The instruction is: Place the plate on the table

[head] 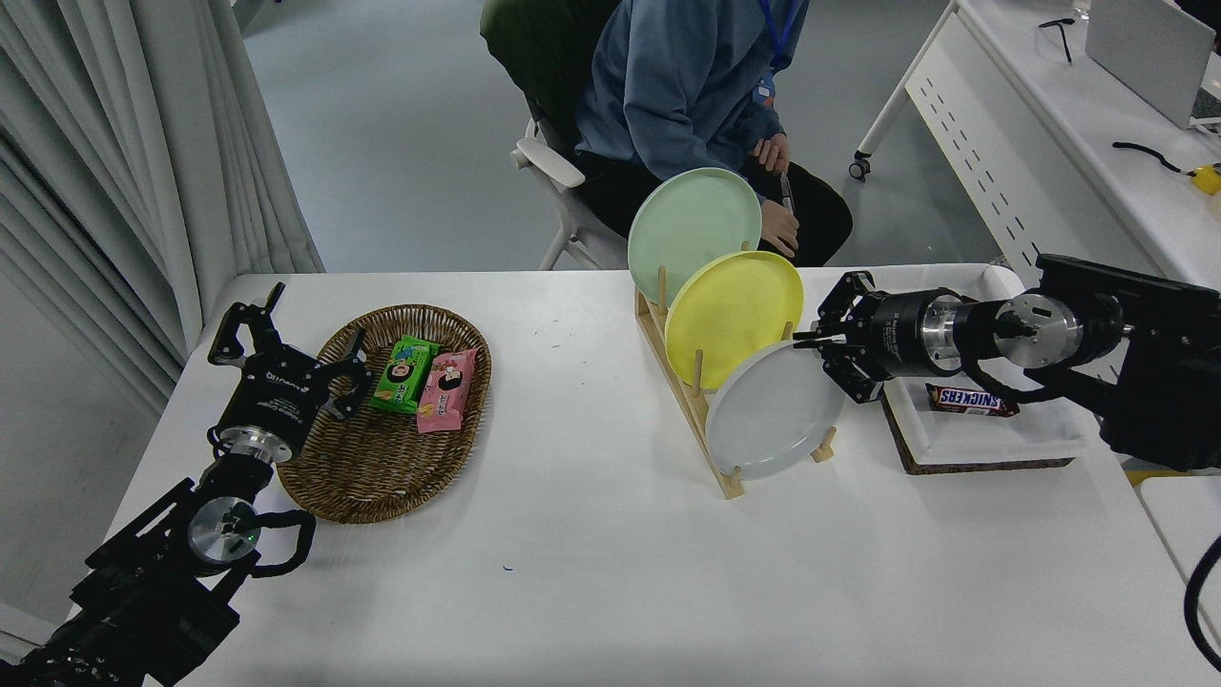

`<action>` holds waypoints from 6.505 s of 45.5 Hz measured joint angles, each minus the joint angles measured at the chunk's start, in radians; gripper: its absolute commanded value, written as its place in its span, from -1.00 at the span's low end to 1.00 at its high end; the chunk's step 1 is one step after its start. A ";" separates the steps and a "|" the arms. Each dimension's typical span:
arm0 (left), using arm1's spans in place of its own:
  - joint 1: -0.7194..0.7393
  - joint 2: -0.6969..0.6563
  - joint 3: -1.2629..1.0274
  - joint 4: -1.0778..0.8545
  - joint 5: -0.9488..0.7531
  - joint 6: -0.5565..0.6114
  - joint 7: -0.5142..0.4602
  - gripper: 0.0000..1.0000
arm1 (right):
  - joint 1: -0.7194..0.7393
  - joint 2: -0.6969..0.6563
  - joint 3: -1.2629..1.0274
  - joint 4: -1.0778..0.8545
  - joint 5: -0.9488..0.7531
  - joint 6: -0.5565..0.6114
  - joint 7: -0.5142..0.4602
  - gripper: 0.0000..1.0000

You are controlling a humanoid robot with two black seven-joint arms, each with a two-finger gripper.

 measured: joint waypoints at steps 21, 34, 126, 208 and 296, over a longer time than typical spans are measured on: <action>0.000 0.000 0.000 -0.001 0.000 0.000 0.000 1.00 | 0.133 -0.100 0.090 0.037 0.052 0.035 -0.078 -1.00; 0.000 0.000 0.000 0.000 0.000 0.000 0.000 1.00 | 0.253 -0.197 0.105 0.123 0.230 0.007 -0.134 -1.00; 0.000 0.000 0.000 0.000 0.000 0.000 0.000 1.00 | -0.143 0.447 0.338 -0.076 0.681 -0.898 -0.104 -1.00; 0.000 0.000 0.000 0.000 0.000 0.000 0.000 1.00 | -0.278 0.467 0.373 -0.195 0.685 -0.899 -0.132 -1.00; 0.000 0.000 0.000 0.000 0.000 0.000 0.000 1.00 | -0.161 0.379 0.420 0.073 0.512 -0.630 -0.130 1.00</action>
